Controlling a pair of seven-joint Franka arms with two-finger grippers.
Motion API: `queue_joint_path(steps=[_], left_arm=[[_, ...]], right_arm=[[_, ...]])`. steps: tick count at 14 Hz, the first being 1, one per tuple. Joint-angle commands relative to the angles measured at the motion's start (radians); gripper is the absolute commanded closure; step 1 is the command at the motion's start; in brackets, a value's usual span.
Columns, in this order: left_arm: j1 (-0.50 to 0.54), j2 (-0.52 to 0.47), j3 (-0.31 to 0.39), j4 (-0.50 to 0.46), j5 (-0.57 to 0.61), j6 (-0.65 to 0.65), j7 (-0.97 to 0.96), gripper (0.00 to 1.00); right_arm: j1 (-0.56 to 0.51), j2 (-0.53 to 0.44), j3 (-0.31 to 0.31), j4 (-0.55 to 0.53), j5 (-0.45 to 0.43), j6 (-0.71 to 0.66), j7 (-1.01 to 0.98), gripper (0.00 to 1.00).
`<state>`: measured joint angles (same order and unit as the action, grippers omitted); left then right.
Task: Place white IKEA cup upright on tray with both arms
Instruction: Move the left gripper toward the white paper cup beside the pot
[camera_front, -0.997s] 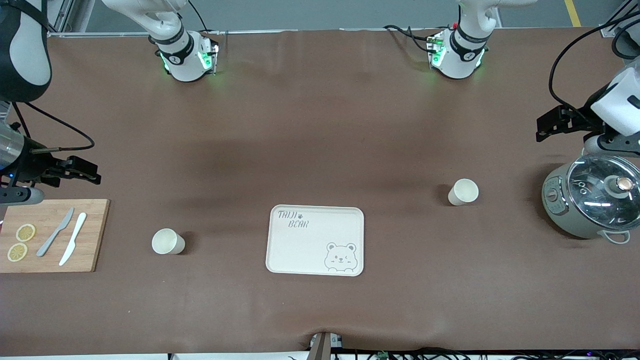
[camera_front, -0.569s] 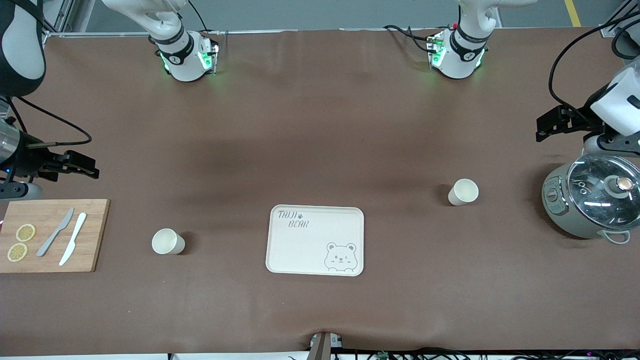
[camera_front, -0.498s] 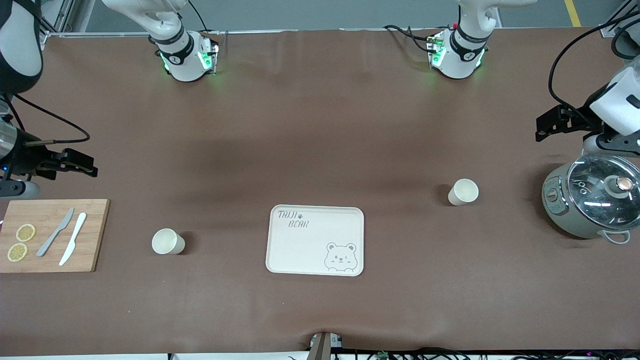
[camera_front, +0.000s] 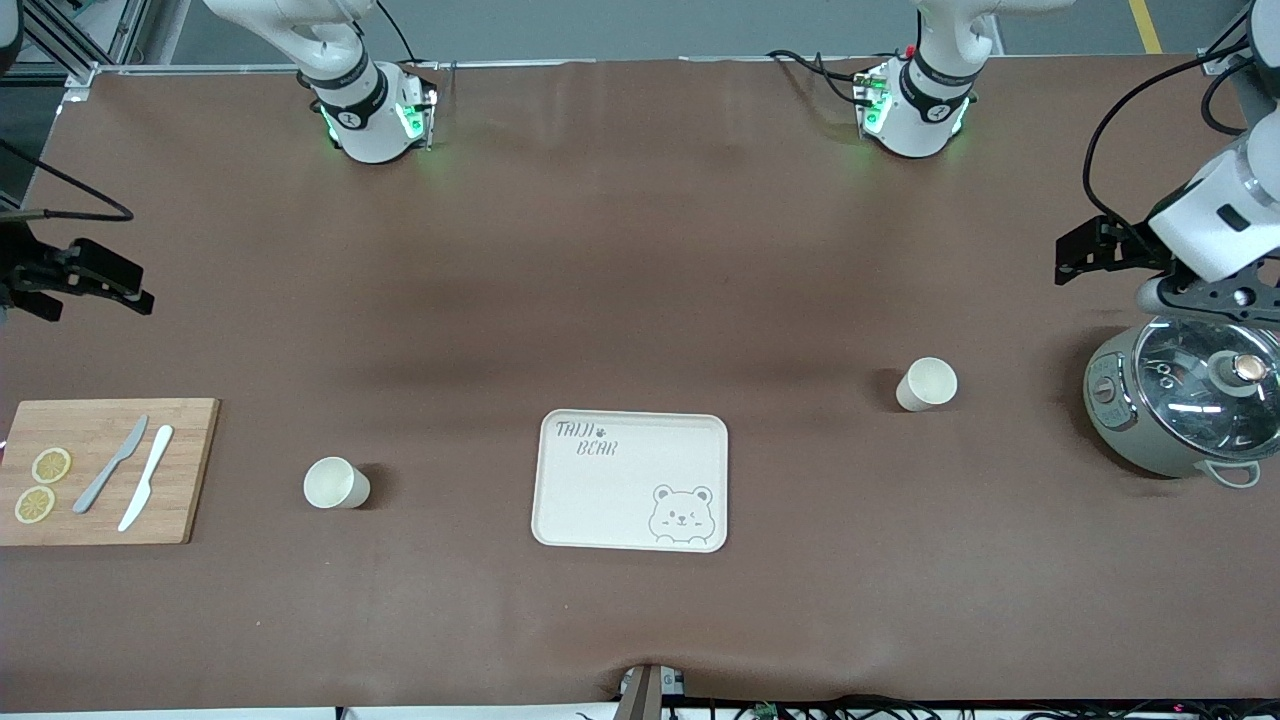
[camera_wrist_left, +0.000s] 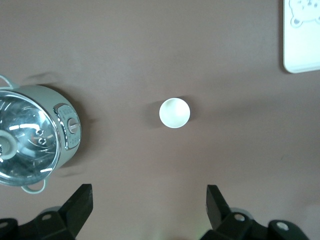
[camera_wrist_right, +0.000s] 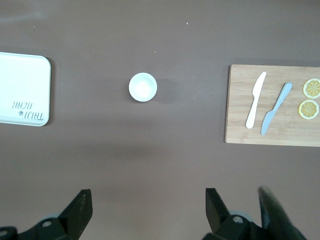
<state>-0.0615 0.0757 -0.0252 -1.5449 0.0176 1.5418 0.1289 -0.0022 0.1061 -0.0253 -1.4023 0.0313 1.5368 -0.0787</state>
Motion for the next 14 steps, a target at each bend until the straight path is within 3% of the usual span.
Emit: queue_joint_path(steps=[1,6,14], left_arm=[[0.031,-0.062,-0.001,-0.142,0.005,0.095,0.047,0.00],[0.038,-0.146,0.001,-0.446,0.005,0.371,0.071,0.00],[0.038,-0.125,0.001,-0.707,0.004,0.727,0.077,0.00]], right_arm=[[0.002,-0.013,0.001,-0.003,-0.008,-0.010,0.016,0.00],[0.002,-0.013,0.001,-0.003,-0.011,-0.010,0.014,0.00],[0.002,-0.013,0.001,-0.004,-0.011,-0.010,0.014,0.00]])
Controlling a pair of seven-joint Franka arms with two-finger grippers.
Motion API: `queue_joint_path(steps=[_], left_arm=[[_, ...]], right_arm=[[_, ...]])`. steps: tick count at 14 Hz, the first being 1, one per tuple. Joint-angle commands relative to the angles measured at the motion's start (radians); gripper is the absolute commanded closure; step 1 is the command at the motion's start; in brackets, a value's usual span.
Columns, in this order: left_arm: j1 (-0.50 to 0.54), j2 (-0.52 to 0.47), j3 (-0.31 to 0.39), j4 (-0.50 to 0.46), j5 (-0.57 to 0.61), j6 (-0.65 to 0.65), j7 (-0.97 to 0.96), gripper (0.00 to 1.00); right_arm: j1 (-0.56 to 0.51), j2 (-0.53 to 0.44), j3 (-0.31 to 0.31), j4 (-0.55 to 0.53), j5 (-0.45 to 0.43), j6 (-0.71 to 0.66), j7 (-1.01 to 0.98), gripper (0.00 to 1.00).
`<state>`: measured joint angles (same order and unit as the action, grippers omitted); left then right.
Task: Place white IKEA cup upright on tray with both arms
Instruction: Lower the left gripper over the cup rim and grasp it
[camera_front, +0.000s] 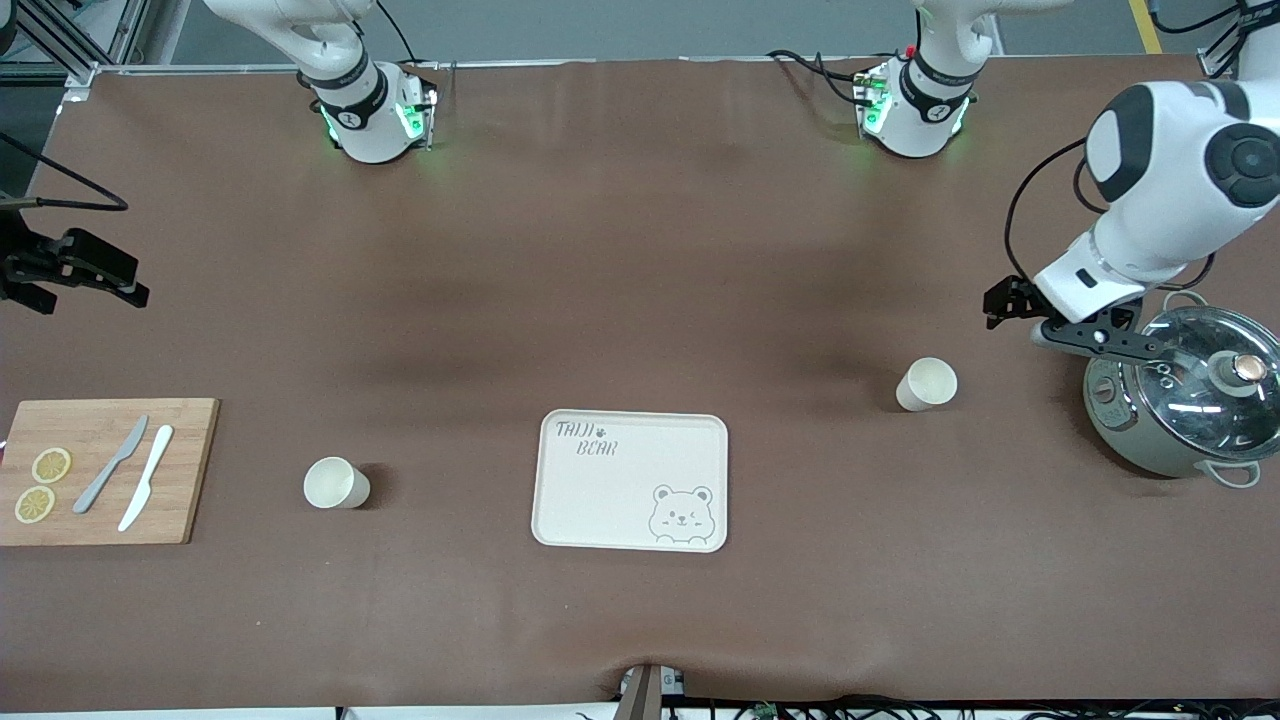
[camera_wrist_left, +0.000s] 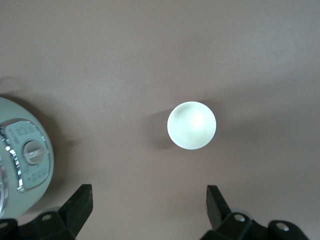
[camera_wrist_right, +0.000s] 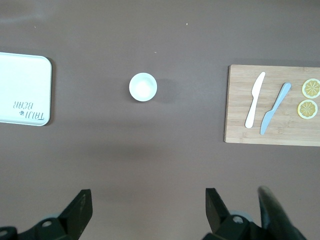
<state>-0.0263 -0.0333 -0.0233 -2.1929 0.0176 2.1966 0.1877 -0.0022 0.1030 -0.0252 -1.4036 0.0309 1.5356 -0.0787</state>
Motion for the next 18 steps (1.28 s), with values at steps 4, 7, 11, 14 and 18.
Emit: queue_joint_path(steps=[4,7,11,14,18], left_arm=[[0.003,0.065,-0.003,-0.073,0.004,0.178,0.016,0.00],[0.002,0.144,-0.003,-0.073,0.004,0.273,0.016,0.00],[-0.001,0.242,-0.003,-0.073,0.005,0.389,0.016,0.00],[0.000,0.280,-0.003,-0.091,0.004,0.469,0.016,0.00],[-0.003,0.306,-0.003,-0.110,0.004,0.523,0.016,0.00]], right_arm=[[0.004,-0.009,0.001,-0.005,-0.011,-0.011,0.014,0.00],[0.004,-0.009,0.001,-0.006,-0.011,-0.009,0.014,0.00],[0.004,-0.009,0.001,-0.006,-0.011,-0.009,0.014,0.00],[0.004,-0.009,0.001,-0.008,-0.011,-0.009,0.014,0.00],[0.005,-0.009,0.001,-0.008,-0.011,-0.008,0.016,0.00]])
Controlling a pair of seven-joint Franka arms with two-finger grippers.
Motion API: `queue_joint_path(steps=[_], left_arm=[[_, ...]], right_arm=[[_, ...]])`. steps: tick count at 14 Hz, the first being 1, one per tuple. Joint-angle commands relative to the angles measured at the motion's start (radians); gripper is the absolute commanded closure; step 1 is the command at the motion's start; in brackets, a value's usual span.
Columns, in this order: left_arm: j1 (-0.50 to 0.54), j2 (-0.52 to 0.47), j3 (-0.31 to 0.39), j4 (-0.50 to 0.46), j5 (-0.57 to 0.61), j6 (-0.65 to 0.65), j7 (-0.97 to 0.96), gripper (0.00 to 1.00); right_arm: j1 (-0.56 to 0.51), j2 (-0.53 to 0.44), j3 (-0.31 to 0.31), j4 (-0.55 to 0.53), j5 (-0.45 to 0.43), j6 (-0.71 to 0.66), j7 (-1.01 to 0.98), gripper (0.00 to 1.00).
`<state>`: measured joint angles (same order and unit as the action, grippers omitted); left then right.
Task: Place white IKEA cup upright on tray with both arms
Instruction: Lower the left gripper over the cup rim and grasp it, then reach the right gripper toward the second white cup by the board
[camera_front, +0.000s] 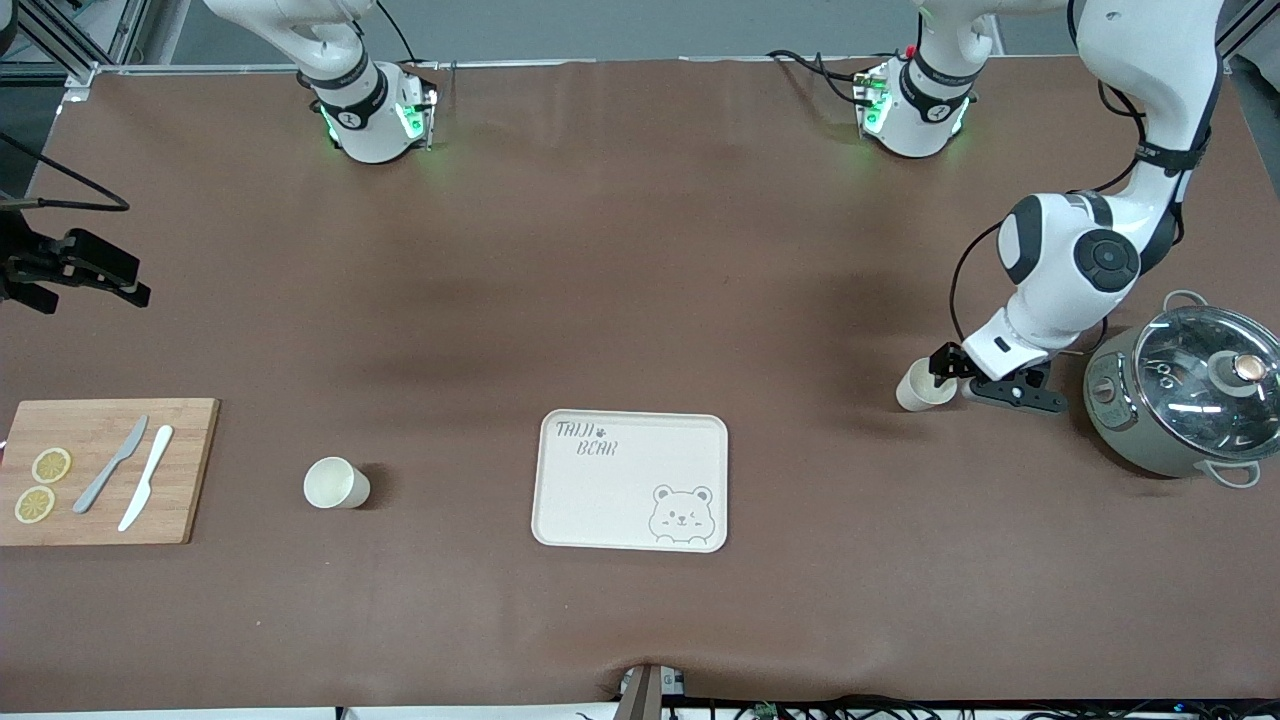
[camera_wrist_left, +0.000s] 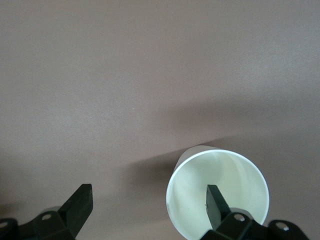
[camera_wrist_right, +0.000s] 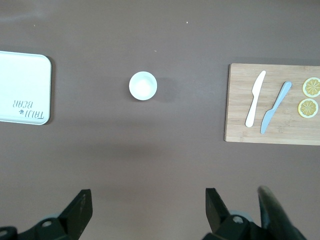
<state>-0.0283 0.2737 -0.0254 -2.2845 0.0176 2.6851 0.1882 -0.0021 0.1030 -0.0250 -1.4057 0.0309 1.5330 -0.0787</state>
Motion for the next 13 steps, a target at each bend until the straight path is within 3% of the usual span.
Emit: queue_joint_path(steps=[1,7,13], left_arm=[[-0.002,0.008,-0.001,-0.020,0.004,0.047,0.016,0.00],[0.001,0.021,-0.013,-0.026,0.004,0.052,0.004,0.00],[0.002,0.025,-0.016,-0.039,0.004,0.050,0.007,0.00]], right_arm=[[0.005,-0.009,0.000,-0.007,-0.011,-0.004,0.016,0.00],[0.027,0.001,0.002,-0.031,-0.014,0.048,0.016,0.00],[0.041,0.011,0.002,-0.194,-0.031,0.280,0.016,0.00]])
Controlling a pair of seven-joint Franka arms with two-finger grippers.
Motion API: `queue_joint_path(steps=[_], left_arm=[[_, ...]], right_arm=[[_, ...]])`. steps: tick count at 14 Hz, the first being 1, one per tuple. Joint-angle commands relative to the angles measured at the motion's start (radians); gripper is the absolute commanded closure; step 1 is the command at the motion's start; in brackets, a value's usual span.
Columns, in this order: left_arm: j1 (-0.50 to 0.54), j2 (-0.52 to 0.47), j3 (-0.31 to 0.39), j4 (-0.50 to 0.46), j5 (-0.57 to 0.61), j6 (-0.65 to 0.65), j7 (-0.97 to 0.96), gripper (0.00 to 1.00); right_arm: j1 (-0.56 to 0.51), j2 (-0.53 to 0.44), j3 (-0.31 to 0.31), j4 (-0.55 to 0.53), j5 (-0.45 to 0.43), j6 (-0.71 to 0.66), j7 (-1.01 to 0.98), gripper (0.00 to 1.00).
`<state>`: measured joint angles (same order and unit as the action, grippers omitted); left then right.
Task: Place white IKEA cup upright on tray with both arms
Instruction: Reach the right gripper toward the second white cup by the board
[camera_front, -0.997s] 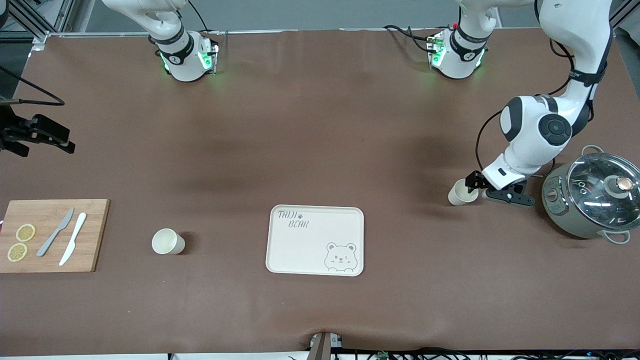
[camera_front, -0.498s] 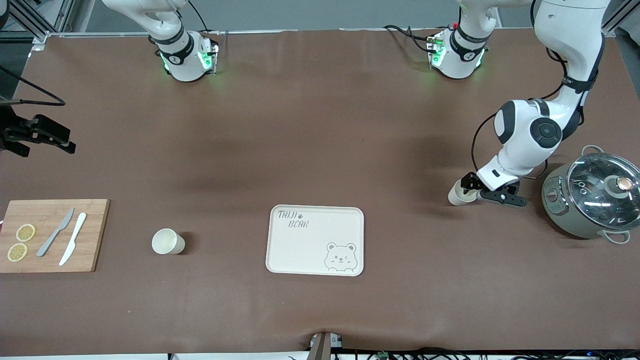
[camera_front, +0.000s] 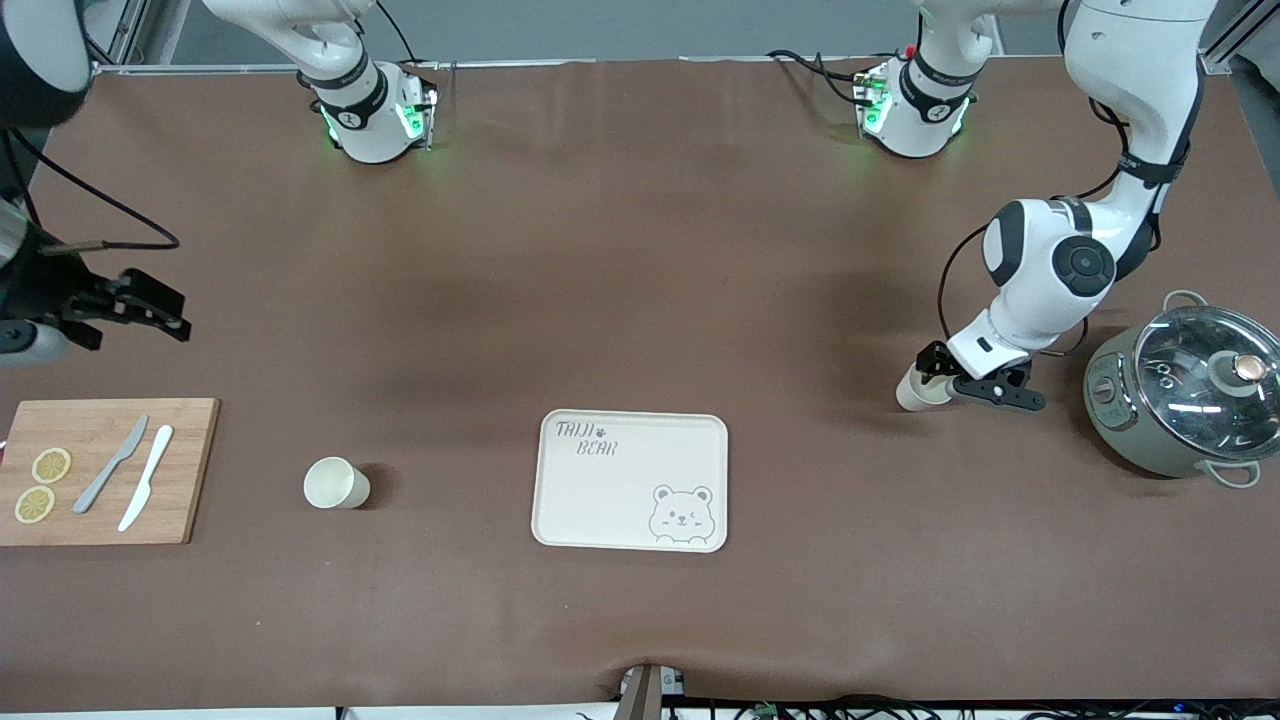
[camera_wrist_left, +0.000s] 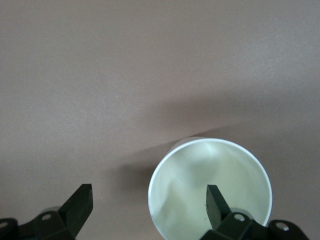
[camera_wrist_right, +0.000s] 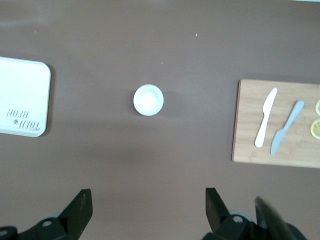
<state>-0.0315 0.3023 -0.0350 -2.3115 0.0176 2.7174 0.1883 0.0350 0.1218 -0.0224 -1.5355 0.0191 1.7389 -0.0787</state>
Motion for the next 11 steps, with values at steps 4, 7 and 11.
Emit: queue_joint_path(steps=[4,7,11], left_arm=[[0.004,0.001,-0.006,-0.012,0.004,0.015,-0.003,0.12],[0.004,0.007,-0.006,-0.011,0.004,0.013,-0.038,1.00],[0.002,0.006,-0.006,-0.009,0.004,0.012,-0.029,1.00]], right_arm=[[0.005,0.056,-0.001,-0.081,-0.019,0.171,0.016,0.00],[0.006,0.082,-0.001,-0.113,-0.019,0.227,0.017,0.00],[0.008,0.133,-0.001,-0.196,-0.019,0.399,0.016,0.00]])
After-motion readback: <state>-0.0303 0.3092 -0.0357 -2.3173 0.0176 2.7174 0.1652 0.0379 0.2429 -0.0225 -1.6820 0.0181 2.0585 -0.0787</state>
